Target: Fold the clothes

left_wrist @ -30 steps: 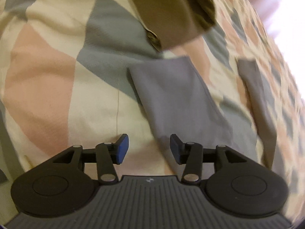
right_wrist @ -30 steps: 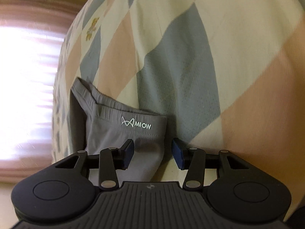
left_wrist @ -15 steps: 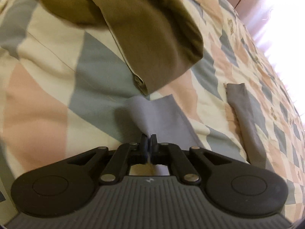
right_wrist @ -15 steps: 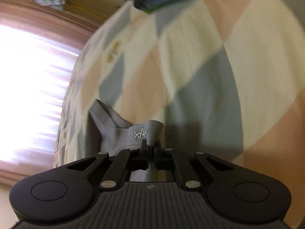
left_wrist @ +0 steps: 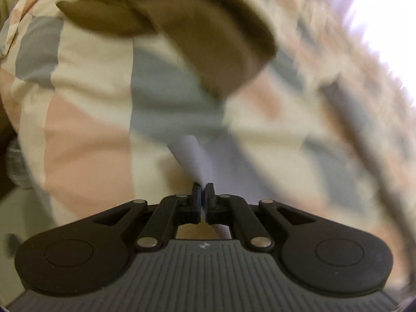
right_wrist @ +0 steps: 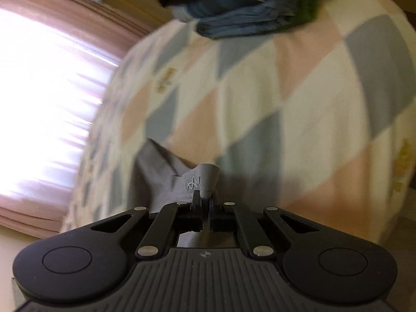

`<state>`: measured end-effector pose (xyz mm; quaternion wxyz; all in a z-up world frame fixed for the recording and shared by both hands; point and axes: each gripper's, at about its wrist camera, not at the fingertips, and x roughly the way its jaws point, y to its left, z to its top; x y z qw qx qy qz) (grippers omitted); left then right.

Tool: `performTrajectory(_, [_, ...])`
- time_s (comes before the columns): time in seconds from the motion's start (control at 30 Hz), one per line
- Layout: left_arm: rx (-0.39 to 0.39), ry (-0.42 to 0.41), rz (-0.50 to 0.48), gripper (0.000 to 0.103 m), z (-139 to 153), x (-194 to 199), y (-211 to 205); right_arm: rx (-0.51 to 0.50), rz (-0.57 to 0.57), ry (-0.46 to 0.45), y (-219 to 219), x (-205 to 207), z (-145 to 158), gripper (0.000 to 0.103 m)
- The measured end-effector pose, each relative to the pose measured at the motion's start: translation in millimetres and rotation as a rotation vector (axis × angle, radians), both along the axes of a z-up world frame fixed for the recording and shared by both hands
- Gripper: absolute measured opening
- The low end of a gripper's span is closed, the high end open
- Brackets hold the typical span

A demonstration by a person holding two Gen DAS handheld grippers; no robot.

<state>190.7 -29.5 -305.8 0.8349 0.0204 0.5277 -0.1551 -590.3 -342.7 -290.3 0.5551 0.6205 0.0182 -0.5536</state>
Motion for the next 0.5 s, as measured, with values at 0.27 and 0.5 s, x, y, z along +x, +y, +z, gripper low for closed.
performTrajectory(0.27, [0.108,-0.024,-0.068,0.019,16.3,-1.8,-0.3,0.193,0.112,0.228,-8.7,24.6,-19.1,0.041])
performTrajectory(0.5, [-0.047,-0.067,-0.333,0.023,42.4,31.9,-101.5,-0.182,0.595,0.679,-42.4,158.3,46.3,0.041])
